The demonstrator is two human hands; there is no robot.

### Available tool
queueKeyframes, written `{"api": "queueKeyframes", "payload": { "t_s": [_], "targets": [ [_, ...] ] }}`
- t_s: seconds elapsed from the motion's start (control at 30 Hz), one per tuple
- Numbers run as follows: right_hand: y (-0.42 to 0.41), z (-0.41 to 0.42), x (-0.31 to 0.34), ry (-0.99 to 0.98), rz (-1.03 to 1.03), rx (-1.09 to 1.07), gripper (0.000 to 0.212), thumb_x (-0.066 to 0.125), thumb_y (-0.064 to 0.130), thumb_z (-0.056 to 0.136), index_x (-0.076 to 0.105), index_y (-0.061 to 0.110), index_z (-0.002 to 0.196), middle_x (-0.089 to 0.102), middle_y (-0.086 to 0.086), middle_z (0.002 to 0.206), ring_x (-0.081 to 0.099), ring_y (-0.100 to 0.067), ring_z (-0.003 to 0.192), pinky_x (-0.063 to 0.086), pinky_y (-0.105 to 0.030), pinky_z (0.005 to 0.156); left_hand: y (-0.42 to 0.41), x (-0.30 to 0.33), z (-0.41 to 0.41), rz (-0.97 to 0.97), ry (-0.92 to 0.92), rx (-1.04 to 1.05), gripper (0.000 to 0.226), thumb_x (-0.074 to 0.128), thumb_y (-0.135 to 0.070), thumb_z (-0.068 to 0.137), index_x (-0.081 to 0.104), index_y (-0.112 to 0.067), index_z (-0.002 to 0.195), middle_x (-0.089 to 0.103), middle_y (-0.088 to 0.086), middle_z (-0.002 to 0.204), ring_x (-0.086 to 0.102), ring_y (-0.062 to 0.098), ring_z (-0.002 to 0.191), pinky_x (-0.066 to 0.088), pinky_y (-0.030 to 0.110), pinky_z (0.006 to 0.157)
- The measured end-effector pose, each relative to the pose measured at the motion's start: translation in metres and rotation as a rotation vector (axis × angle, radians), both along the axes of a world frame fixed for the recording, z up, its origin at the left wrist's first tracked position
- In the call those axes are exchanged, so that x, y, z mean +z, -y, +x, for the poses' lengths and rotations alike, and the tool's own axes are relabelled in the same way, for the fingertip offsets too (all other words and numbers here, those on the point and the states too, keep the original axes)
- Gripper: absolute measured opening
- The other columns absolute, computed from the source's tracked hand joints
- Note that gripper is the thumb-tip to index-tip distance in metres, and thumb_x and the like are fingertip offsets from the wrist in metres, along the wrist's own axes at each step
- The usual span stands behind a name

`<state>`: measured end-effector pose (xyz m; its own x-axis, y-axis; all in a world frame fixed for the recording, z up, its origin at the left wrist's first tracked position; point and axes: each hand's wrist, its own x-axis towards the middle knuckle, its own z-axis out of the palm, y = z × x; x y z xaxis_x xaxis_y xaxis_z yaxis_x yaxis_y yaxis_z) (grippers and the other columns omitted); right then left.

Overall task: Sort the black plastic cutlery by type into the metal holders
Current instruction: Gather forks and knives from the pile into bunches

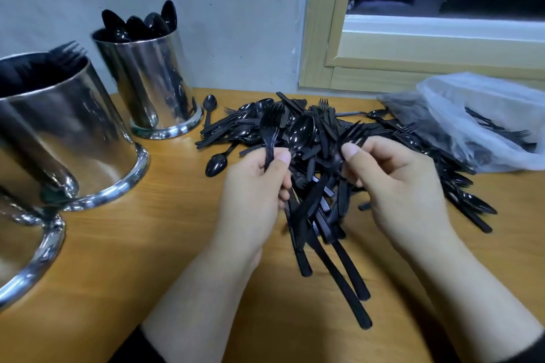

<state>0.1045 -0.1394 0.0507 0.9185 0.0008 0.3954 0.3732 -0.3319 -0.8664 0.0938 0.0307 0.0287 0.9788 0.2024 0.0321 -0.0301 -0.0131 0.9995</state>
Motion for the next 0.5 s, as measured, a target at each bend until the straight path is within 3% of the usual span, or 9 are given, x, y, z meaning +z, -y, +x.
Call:
{"api": "queueKeyframes", "payload": {
  "t_s": [0.07, 0.13, 0.23, 0.3, 0.33, 0.43, 0.5],
  "targets": [
    [0.009, 0.001, 0.000, 0.008, 0.030, -0.031, 0.038, 0.063, 0.024, 0.097, 0.059, 0.006, 0.064, 0.057, -0.016, 0.065, 0.048, -0.023, 0.059, 0.039, -0.019, 0.056, -0.003, 0.000, 0.002, 0.070, 0.023, 0.045, 0.035, 0.058, -0.027, 0.104, 0.065, -0.014, 0.073, 0.062, -0.006, 0.067, 0.056, 0.008, 0.063, 0.049, 0.020, 0.059],
    [0.012, 0.002, 0.000, -0.007, 0.062, -0.023, 0.039, 0.063, 0.026, 0.097, 0.059, 0.006, 0.064, 0.054, -0.020, 0.068, 0.047, -0.027, 0.063, 0.040, -0.019, 0.056, -0.001, 0.002, 0.002, 0.063, 0.006, 0.014, 0.036, 0.058, -0.024, 0.104, 0.066, -0.008, 0.073, 0.067, -0.004, 0.068, 0.063, 0.009, 0.063, 0.052, 0.019, 0.062],
    [0.005, 0.000, -0.003, 0.074, 0.075, -0.028, 0.027, 0.066, 0.022, 0.095, 0.068, 0.008, 0.071, 0.061, -0.003, 0.083, 0.054, -0.006, 0.074, 0.040, -0.017, 0.069, 0.008, 0.005, -0.005, -0.038, -0.058, -0.138, 0.026, 0.057, -0.023, 0.105, 0.070, -0.009, 0.087, 0.067, 0.003, 0.066, 0.065, 0.017, 0.058, 0.055, 0.027, 0.056],
    [0.002, 0.000, -0.006, 0.110, 0.094, -0.031, 0.017, 0.067, 0.018, 0.095, 0.075, 0.010, 0.082, 0.067, 0.001, 0.109, 0.061, 0.001, 0.099, 0.044, -0.015, 0.081, 0.010, 0.005, -0.010, -0.018, -0.080, -0.206, 0.022, 0.056, -0.028, 0.105, 0.071, -0.014, 0.096, 0.063, 0.002, 0.063, 0.057, 0.017, 0.052, 0.047, 0.027, 0.047],
    [0.002, 0.001, -0.007, 0.105, 0.101, -0.021, 0.016, 0.066, 0.018, 0.095, 0.076, 0.011, 0.083, 0.068, 0.002, 0.112, 0.062, -0.001, 0.105, 0.045, -0.015, 0.084, 0.011, 0.005, -0.011, -0.009, -0.092, -0.233, 0.025, 0.055, -0.031, 0.106, 0.071, -0.013, 0.097, 0.062, 0.001, 0.064, 0.051, 0.015, 0.050, 0.040, 0.024, 0.045],
    [0.002, 0.002, -0.012, 0.058, 0.071, 0.002, 0.026, 0.064, 0.021, 0.097, 0.071, 0.003, 0.079, 0.066, -0.005, 0.082, 0.062, -0.018, 0.080, 0.048, -0.031, 0.069, 0.013, 0.004, -0.013, -0.083, -0.162, -0.343, 0.036, 0.047, -0.040, 0.107, 0.071, -0.013, 0.104, 0.062, 0.001, 0.073, 0.037, 0.011, 0.047, 0.027, 0.022, 0.043],
    [0.002, 0.001, -0.013, 0.016, 0.104, -0.013, 0.025, 0.067, 0.023, 0.094, 0.071, 0.003, 0.080, 0.064, -0.008, 0.071, 0.059, -0.020, 0.065, 0.046, -0.029, 0.058, 0.016, 0.005, -0.015, -0.107, -0.198, -0.406, 0.041, 0.046, -0.048, 0.105, 0.073, -0.018, 0.105, 0.059, 0.002, 0.073, 0.033, 0.010, 0.046, 0.025, 0.022, 0.042]
  ]
}}
